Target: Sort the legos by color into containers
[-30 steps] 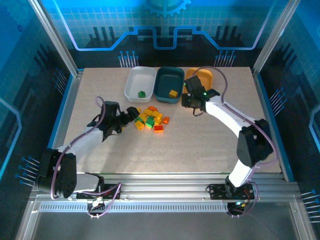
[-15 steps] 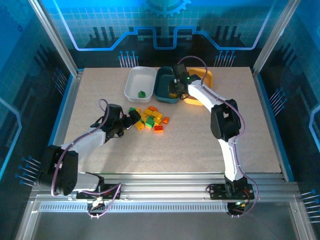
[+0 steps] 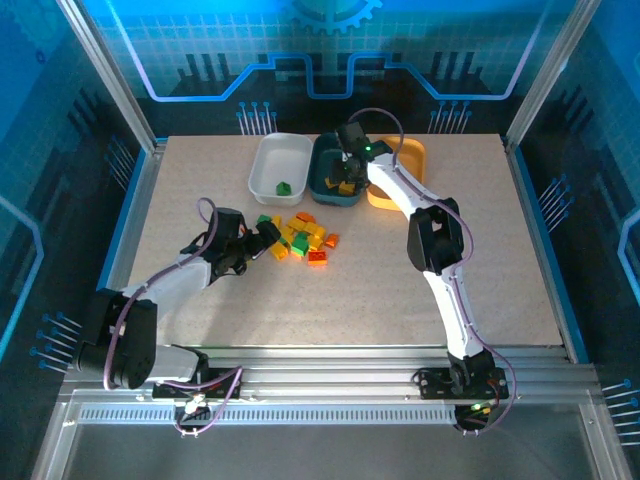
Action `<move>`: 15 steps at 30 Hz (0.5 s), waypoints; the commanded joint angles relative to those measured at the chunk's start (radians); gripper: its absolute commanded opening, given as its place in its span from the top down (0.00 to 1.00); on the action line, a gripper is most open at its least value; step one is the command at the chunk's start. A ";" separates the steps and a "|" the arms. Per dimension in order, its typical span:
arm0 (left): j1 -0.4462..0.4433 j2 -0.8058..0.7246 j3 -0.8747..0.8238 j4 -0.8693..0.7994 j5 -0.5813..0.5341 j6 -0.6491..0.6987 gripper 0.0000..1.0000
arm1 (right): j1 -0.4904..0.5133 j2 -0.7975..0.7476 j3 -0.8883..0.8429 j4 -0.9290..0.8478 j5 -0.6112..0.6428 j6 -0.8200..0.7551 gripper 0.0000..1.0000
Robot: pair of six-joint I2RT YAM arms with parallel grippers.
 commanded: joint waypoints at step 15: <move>0.105 -0.108 -0.025 -0.029 0.057 -0.055 0.01 | 0.206 -0.489 -0.732 0.203 -0.029 0.194 0.40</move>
